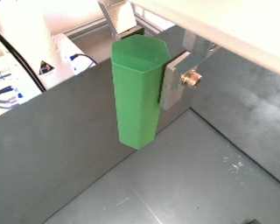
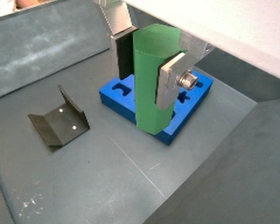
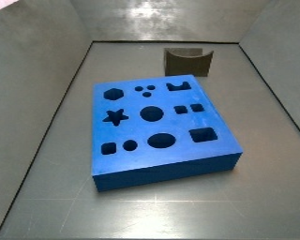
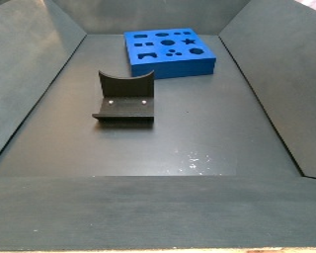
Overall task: Pick up the hexagon object. Move to above the board. Insert the hexagon object.
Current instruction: Move to above the board.
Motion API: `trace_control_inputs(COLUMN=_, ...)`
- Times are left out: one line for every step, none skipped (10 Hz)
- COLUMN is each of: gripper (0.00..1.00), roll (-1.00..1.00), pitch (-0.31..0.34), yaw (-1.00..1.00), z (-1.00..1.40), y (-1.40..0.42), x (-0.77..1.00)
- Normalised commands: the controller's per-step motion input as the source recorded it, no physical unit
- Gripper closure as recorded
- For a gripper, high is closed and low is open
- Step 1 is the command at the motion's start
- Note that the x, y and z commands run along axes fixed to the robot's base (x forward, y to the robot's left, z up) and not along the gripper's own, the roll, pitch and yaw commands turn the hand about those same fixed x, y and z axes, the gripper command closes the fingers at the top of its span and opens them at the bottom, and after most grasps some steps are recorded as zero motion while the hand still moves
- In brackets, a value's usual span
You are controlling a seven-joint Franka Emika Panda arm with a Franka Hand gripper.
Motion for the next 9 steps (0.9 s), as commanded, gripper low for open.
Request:
trace_control_inputs(gripper=1.00, roll=0.03, pitch=0.081, yaw=0.03, z=0.35, y=-0.02, x=-0.22)
trace_control_inputs(gripper=1.00, roll=0.03, pitch=0.082, yaw=0.03, z=0.17, y=-0.02, x=-0.21)
trace_control_inputs(gripper=1.00, roll=0.03, pitch=0.077, yaw=0.03, z=0.05, y=-0.01, x=-0.21)
trace_control_inputs(gripper=1.00, roll=0.03, pitch=0.071, yaw=0.03, z=0.04, y=-0.01, x=-0.20)
trace_control_inputs(gripper=1.00, roll=0.03, pitch=0.071, yaw=0.03, z=0.04, y=-0.01, x=-0.20)
trace_control_inputs(gripper=1.00, roll=0.03, pitch=0.071, yaw=0.03, z=0.04, y=-0.01, x=-0.20)
trace_control_inputs(gripper=1.00, roll=0.02, pitch=0.071, yaw=0.03, z=0.04, y=-0.01, x=-0.20)
trace_control_inputs(gripper=1.00, roll=0.02, pitch=0.071, yaw=0.03, z=0.04, y=-0.01, x=-0.20)
trace_control_inputs(gripper=1.00, roll=0.02, pitch=0.071, yaw=0.03, z=0.04, y=-0.01, x=-0.20)
